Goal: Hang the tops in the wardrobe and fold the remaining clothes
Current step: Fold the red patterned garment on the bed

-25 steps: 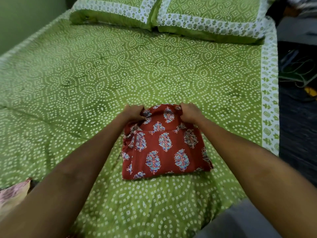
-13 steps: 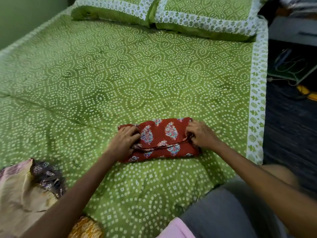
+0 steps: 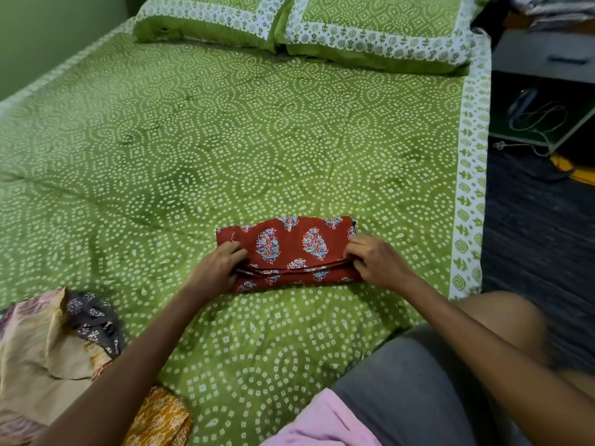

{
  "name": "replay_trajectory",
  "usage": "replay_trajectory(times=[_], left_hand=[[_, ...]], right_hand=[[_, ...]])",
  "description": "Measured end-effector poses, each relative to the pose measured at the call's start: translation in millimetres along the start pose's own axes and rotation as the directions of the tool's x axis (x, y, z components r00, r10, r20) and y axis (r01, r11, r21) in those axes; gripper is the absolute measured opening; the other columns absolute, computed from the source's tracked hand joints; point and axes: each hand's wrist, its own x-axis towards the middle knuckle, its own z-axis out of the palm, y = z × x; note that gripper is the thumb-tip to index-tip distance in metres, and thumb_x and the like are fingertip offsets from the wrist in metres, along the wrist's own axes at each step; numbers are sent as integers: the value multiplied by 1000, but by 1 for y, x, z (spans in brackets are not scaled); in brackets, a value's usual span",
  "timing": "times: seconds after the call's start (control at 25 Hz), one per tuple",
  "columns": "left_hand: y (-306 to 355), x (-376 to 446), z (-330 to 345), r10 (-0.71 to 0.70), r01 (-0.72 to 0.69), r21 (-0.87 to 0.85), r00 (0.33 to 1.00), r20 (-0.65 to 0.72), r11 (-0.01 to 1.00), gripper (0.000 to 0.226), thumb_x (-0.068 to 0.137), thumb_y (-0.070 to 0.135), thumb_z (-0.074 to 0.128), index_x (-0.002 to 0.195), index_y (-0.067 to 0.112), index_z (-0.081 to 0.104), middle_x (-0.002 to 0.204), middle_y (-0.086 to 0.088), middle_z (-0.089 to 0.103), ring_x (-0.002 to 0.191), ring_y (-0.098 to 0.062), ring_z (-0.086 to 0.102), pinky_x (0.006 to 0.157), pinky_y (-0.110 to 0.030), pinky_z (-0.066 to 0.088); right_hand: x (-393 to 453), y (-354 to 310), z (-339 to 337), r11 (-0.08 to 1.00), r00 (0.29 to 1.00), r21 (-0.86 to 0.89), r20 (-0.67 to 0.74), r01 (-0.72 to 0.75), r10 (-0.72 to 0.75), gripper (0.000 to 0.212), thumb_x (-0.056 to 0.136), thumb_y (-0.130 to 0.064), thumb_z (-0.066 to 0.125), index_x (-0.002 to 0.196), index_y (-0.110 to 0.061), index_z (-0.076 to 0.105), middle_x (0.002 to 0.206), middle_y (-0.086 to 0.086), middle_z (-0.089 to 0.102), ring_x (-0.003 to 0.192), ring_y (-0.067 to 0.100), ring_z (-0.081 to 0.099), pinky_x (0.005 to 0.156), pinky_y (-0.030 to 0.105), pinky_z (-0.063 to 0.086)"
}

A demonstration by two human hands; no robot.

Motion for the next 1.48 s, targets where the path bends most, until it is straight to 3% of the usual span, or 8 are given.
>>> replay_trajectory(times=[0.24, 0.44, 0.56, 0.88, 1.0, 1.24, 1.36, 1.48], left_hand=[[43, 35, -48, -345, 314, 143, 861, 373, 938, 31, 84, 23, 52, 107, 6, 65, 100, -10, 67, 89, -25, 63, 80, -35, 53], [78, 115, -35, -336, 317, -162, 936, -106, 934, 34, 96, 8, 37, 125, 8, 55, 124, -8, 59, 104, -21, 58, 76, -23, 42], [73, 112, 24, -375, 381, -87, 924, 81, 921, 48, 101, 26, 26, 147, 10, 25, 155, -7, 21, 144, -22, 17, 117, -35, 14], [23, 52, 42, -456, 433, 162, 878, 147, 887, 98, 69, 80, -12, 150, 27, 1, 156, 7, -4, 145, -14, -10, 111, -36, -19], [1, 21, 30, -175, 168, 55, 969, 176, 984, 104, 70, 88, -3, 149, 22, 8, 157, 6, 5, 145, -15, -5, 114, -33, -18], [-5, -11, 23, 77, -77, 13, 997, 13, 997, 70, 75, 48, 50, 127, 1, 53, 129, -14, 57, 120, -30, 55, 115, -27, 12], [4, 12, -15, 27, -48, -183, 993, -114, 982, 46, 69, 37, 50, 90, 2, 70, 75, -9, 72, 63, -18, 68, 79, -34, 53], [2, 44, -70, -243, 238, -598, 967, 74, 765, 35, 62, 38, 59, 85, 14, 69, 61, 8, 66, 51, 1, 55, 52, -22, 49]], right_hand=[[28, -17, -32, 965, 851, -109, 455, -239, 263, 19, 80, -14, 57, 95, -11, 67, 94, 5, 67, 80, 18, 58, 69, 25, 46], [108, -50, -25, 913, 914, 54, 28, -405, 404, 27, 90, -5, 47, 113, -5, 60, 115, 12, 61, 98, 26, 59, 78, 31, 47], [99, -58, 33, 910, 891, 6, 206, -415, 405, 51, 101, -23, 32, 147, -5, 20, 155, 13, 20, 143, 27, 18, 118, 39, 16], [59, -36, 61, 876, 863, -192, 173, -443, 475, 95, 75, -72, -10, 151, -16, -2, 158, -2, -3, 145, 14, -8, 114, 40, -15], [30, -21, 47, 964, 912, -154, 319, -218, 257, 104, 72, -83, 10, 149, -15, -7, 154, -4, -14, 142, 10, -15, 113, 34, -17], [-3, -4, 32, 974, 982, -228, 188, 15, 29, 82, 71, -50, 69, 136, -7, 45, 140, 10, 45, 129, 25, 47, 109, 43, 26], [17, -17, -1, 987, 976, 18, 154, -160, 156, 39, 74, -25, 73, 110, -12, 67, 122, 18, 61, 114, 30, 58, 90, 34, 51], [50, -8, -53, 811, 913, 421, 214, -406, 346, 19, 76, -7, 68, 95, -12, 67, 86, 7, 66, 75, 19, 63, 63, 23, 53]])
